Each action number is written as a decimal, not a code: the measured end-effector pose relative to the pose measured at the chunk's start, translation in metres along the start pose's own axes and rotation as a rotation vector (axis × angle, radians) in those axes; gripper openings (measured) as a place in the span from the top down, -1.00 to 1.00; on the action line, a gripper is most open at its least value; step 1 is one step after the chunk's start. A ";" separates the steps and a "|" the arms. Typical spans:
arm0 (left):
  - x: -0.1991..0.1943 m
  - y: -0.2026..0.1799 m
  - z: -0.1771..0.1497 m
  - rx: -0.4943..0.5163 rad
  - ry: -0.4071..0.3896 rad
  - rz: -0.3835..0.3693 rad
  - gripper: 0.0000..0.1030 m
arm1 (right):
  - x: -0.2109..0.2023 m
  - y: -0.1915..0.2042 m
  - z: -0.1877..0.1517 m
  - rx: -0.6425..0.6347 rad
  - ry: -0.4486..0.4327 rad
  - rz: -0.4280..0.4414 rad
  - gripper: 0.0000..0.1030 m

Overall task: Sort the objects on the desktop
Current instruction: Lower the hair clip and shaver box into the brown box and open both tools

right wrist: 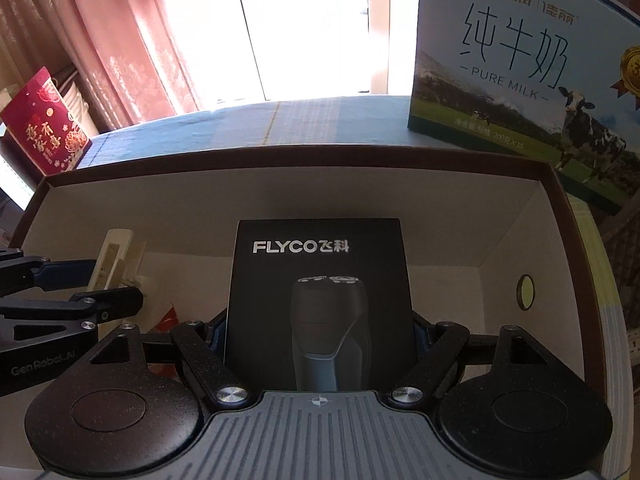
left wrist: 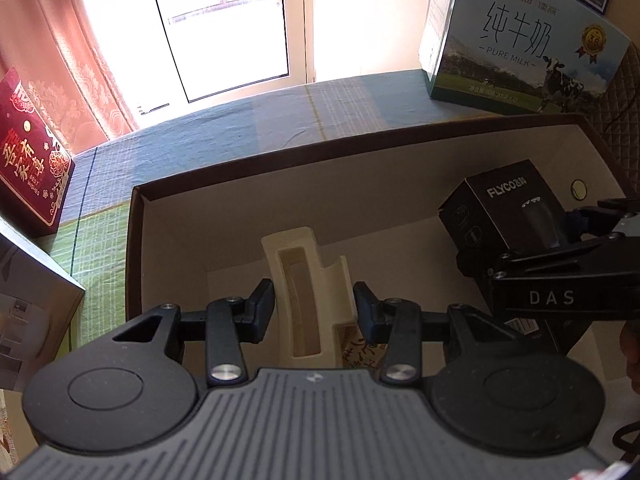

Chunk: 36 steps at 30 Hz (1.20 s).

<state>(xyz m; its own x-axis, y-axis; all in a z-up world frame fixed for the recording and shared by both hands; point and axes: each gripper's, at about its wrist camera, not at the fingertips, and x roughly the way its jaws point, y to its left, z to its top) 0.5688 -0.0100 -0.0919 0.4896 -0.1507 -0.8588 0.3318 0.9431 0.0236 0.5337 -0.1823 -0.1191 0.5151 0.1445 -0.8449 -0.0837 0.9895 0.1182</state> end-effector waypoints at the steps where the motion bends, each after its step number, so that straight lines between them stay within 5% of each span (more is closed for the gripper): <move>1: 0.002 0.000 0.000 0.002 0.002 0.000 0.27 | 0.001 -0.001 0.001 0.002 -0.003 0.003 -0.49; 18: 0.015 0.003 -0.001 0.003 0.023 0.026 0.25 | -0.012 -0.002 -0.002 -0.040 -0.014 0.032 -0.51; 31: -0.020 0.003 -0.002 -0.012 -0.049 -0.036 -0.37 | -0.056 -0.001 -0.017 -0.087 -0.075 0.093 -0.86; 36: -0.041 0.000 -0.014 -0.001 -0.063 -0.019 -0.42 | -0.078 0.002 -0.029 -0.107 -0.096 0.112 -0.95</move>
<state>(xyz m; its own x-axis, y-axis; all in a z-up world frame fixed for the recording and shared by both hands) 0.5373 0.0003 -0.0639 0.5327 -0.1871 -0.8254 0.3412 0.9400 0.0071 0.4684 -0.1923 -0.0681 0.5763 0.2589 -0.7752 -0.2326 0.9612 0.1481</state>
